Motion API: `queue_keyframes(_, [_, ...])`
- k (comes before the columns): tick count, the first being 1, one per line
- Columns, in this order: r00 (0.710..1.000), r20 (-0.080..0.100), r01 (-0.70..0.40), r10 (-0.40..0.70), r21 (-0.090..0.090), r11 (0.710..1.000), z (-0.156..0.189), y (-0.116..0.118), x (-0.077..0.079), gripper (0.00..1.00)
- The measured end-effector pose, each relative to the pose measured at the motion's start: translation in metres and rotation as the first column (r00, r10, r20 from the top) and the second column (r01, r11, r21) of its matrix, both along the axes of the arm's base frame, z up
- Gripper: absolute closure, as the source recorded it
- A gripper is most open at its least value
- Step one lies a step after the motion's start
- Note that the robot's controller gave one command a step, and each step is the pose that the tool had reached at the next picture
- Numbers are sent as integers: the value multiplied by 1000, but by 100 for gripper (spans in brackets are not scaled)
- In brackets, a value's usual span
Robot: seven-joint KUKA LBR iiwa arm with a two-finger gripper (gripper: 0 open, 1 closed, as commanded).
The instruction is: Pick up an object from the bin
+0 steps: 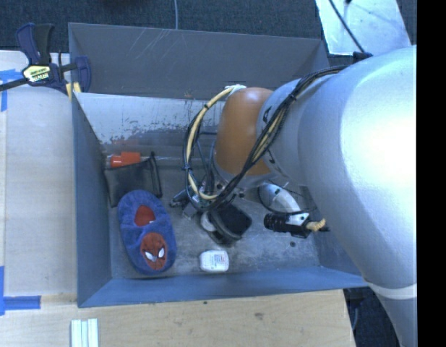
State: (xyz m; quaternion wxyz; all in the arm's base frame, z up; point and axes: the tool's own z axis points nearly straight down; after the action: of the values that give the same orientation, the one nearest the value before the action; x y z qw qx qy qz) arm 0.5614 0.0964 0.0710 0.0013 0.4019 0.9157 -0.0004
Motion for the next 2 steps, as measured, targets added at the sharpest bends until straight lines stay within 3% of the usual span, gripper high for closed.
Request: queue_keyframes(2, [1000,-3,-3,3,1,1000,60,-2,-1,100])
